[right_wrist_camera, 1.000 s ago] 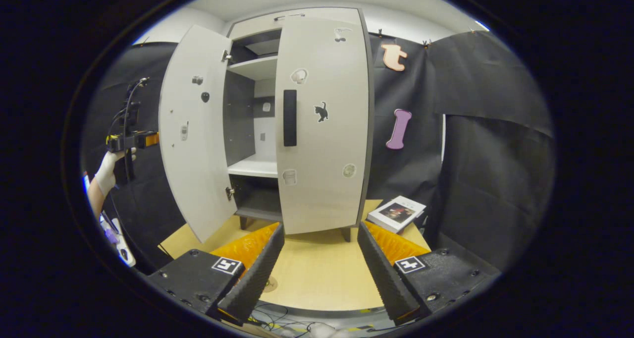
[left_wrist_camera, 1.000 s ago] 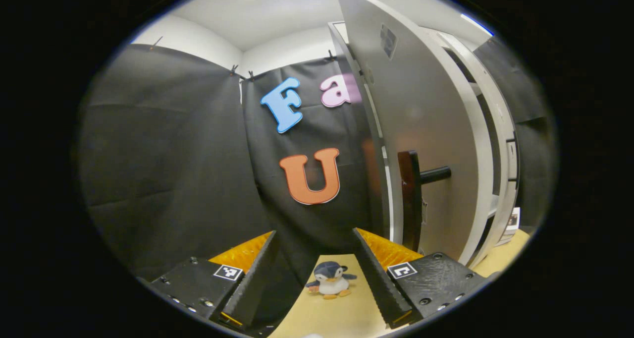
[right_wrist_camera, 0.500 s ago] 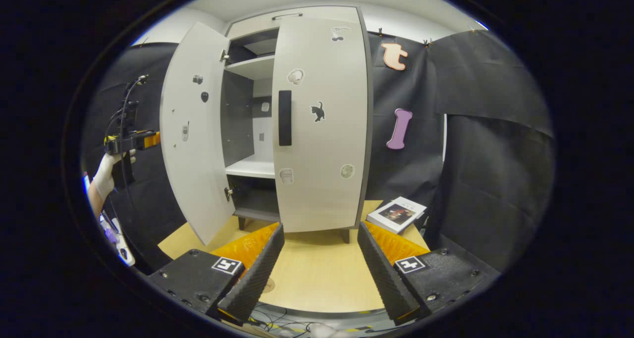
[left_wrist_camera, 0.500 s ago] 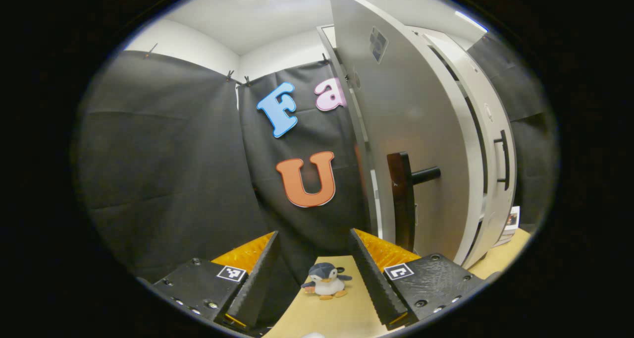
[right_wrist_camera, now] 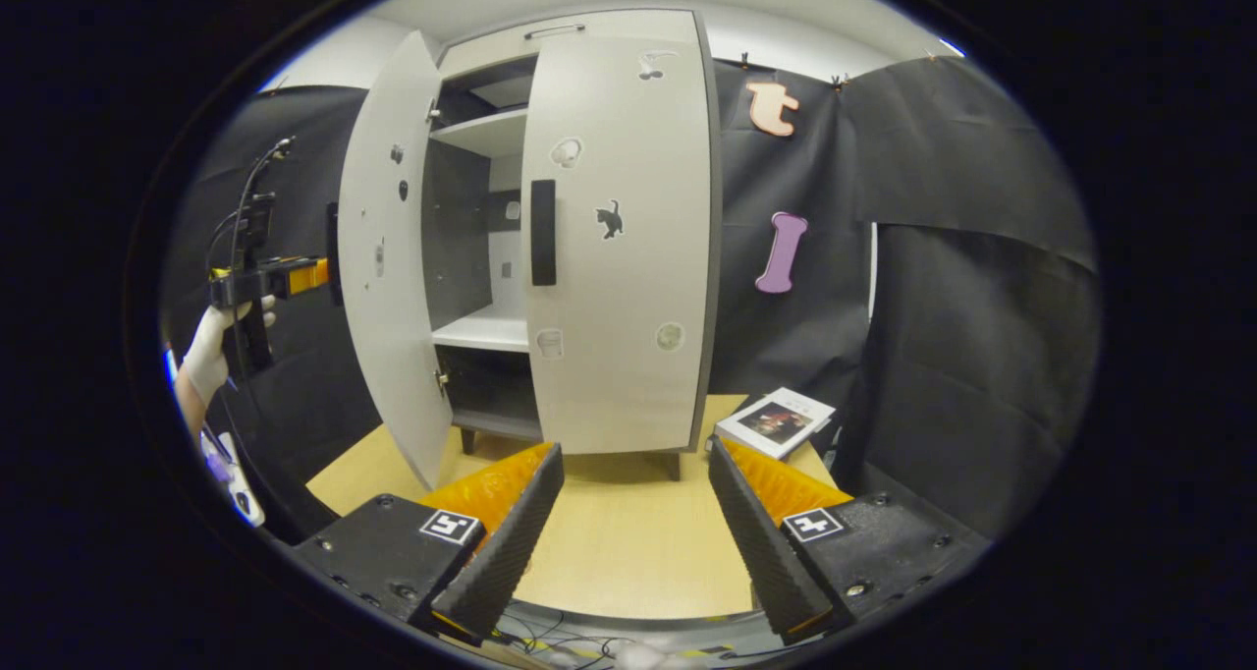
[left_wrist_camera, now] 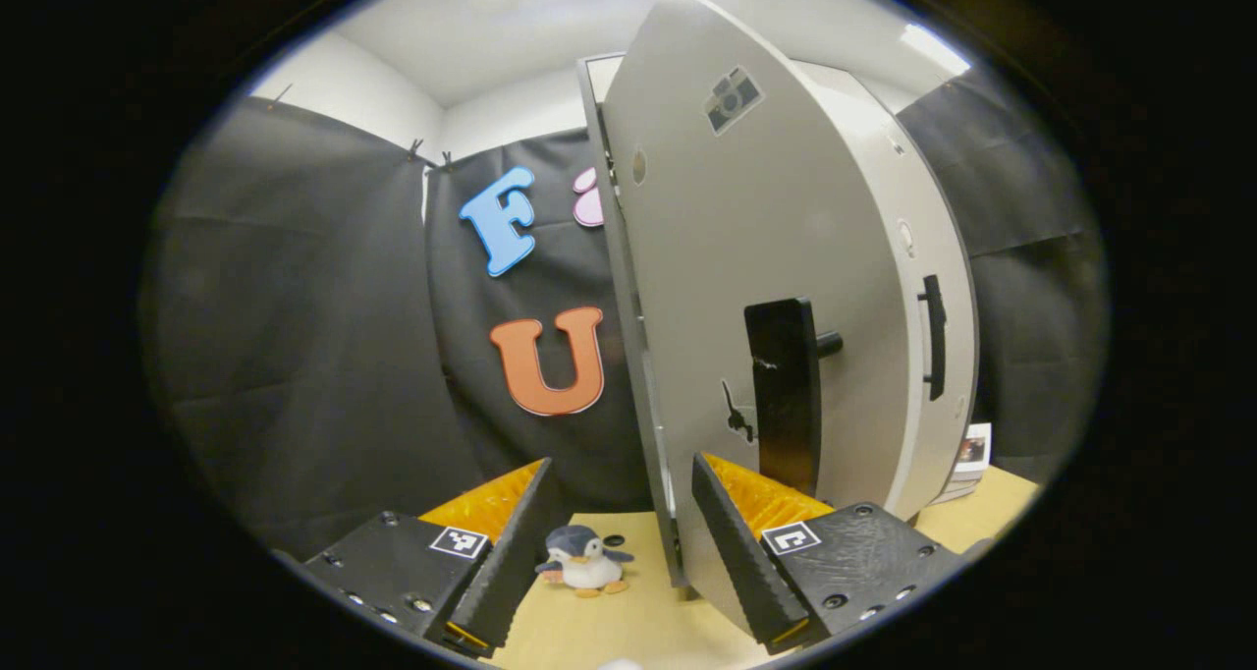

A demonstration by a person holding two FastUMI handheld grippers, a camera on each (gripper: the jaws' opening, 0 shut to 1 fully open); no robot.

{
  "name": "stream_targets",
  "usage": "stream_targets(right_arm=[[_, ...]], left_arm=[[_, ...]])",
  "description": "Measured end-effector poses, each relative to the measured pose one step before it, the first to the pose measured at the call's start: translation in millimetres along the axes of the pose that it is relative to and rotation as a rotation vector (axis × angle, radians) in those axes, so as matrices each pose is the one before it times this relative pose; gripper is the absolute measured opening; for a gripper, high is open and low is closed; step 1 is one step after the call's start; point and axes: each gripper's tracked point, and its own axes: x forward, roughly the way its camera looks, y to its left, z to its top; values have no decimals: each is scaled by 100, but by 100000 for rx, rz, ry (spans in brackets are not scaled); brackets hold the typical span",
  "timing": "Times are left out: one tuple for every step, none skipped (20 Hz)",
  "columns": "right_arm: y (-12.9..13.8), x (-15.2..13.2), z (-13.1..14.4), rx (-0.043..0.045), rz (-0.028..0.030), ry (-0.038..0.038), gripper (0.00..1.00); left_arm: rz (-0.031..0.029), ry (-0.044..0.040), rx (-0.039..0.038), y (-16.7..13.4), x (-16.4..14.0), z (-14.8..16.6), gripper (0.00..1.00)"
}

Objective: Grasp the bottle in the cabinet with the left hand and place it on the coaster, then close the right door with the right hand and the left door with the left hand.

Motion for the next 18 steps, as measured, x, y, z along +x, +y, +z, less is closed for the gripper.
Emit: stream_targets(right_arm=[[-141, -26, 57, 91, -224, 103, 96], [-140, -12, -63, 111, -152, 114, 96], [-56, 6, 1, 15, 79, 112, 98], [-2, 17, 70, -133, 116, 66, 96], [-6, 21, 1, -287, 26, 15, 96], [30, 76, 12, -406, 28, 103, 96], [-3, -42, 47, -324, 10, -59, 96], [10, -109, 78, -97, -95, -348, 96], [22, -190, 155, 60, -284, -467, 96], [-24, -78, 138, 93, -250, -474, 96], [-139, -31, 194, 39, -528, -441, 96], [-119, 20, 40, 170, -326, -387, 96], [55, 30, 69, -7, 98, 57, 96], [-60, -35, -67, 50, -387, 87, 96], [-43, 26, 57, 137, -350, -295, 96], [67, -37, 64, 245, -426, -354, 96], [3, 65, 60, 279, -503, -391, 96], [-1, 62, 82, 351, -659, -591, 96]], left_arm=[[-1247, -364, -401, -701, 115, 30, 86], [-890, 175, 24, -790, 176, 129, 83], [-927, -330, 562, -652, 135, 59, 86], [-1548, -635, 645, -699, 291, 227, 86], [-1626, -520, 75, -1013, 240, 83, 83], [-875, -289, 388, -750, 273, 50, 86], [-757, 310, -11, -570, 176, -215, 93], [-878, 423, -740, -608, -38, -2, 99], [-570, -264, -600, -413, -32, 89, 98], [-403, 70, -570, -247, -75, 72, 97], [-469, 433, -688, -299, -235, 41, 97], [-546, 396, -747, -253, -343, -18, 97], [-774, 323, -512, -380, -446, -18, 97], [-320, 330, -191, -342, -671, -92, 97], [-340, -128, 347, -273, -680, 26, 97], [-259, -281, 328, -222, -813, 77, 97], [-420, -450, -21, -382, -595, -37, 97], [-957, 75, -342, -435, -556, -116, 96]])
